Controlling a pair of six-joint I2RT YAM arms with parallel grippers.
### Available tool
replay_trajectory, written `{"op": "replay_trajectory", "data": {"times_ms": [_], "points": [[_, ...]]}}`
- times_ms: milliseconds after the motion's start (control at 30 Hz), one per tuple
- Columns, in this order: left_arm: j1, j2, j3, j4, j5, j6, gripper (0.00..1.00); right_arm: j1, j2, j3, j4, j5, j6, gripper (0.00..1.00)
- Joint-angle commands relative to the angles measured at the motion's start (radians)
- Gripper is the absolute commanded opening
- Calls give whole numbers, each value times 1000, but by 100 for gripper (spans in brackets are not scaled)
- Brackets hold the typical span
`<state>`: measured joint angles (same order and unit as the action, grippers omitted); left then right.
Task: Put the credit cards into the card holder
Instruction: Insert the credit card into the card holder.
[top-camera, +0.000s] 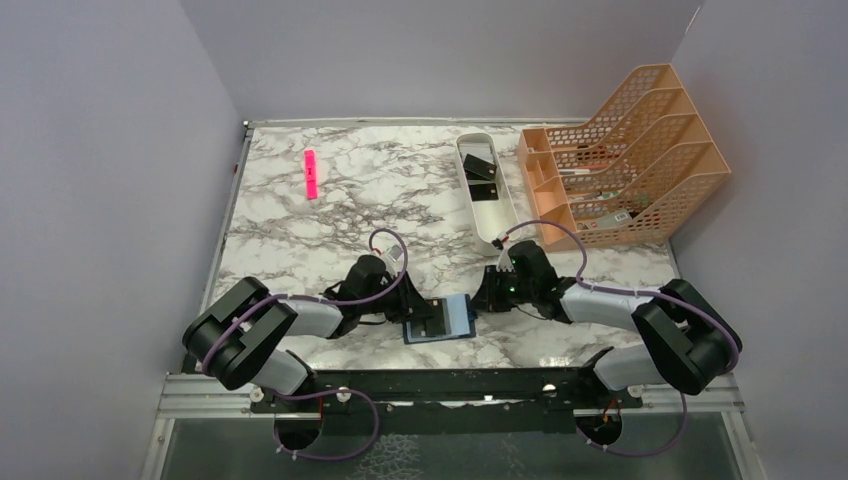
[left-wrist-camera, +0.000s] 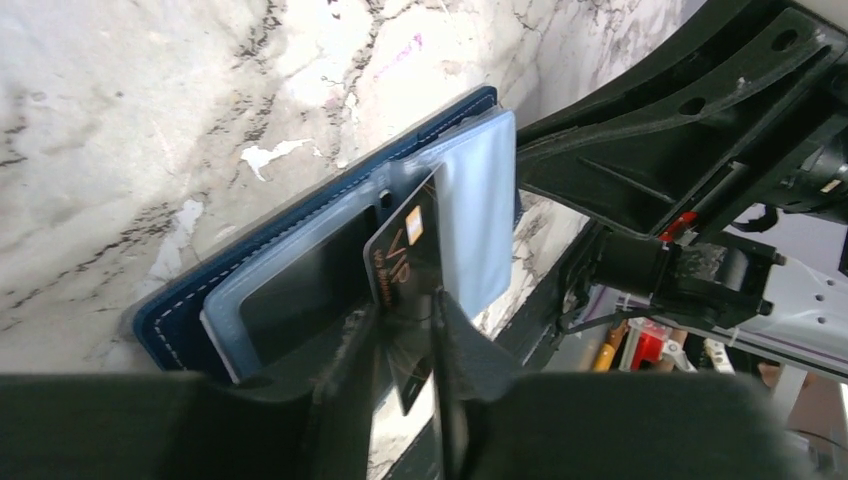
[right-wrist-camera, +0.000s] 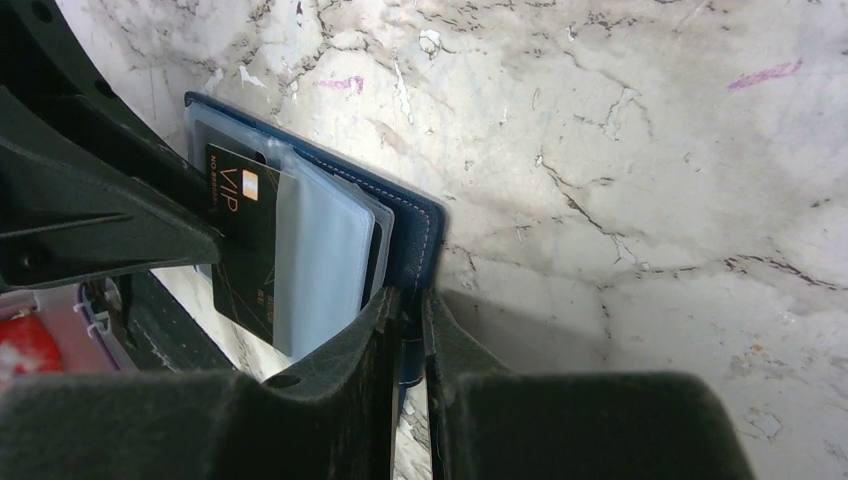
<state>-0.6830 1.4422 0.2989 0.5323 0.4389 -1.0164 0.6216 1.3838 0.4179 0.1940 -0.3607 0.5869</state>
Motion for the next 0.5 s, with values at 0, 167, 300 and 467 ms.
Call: {"op": "replay_trajectory", "data": {"times_ms": [0,167,300,467], "points": [[-8,7,23,-31,19,34,35,6,-21,1,-70,-9,-7,19],[-7,-38,49,-135,-14,49,45,6,-79,11,-115,0,-11,19],[-10,-81,84,-266,-99,79,52,6,-104,12,-133,8,-12,19],[-21,-98,95,-298,-122,82,52,6,-90,-2,-99,-19,6,18]]}}
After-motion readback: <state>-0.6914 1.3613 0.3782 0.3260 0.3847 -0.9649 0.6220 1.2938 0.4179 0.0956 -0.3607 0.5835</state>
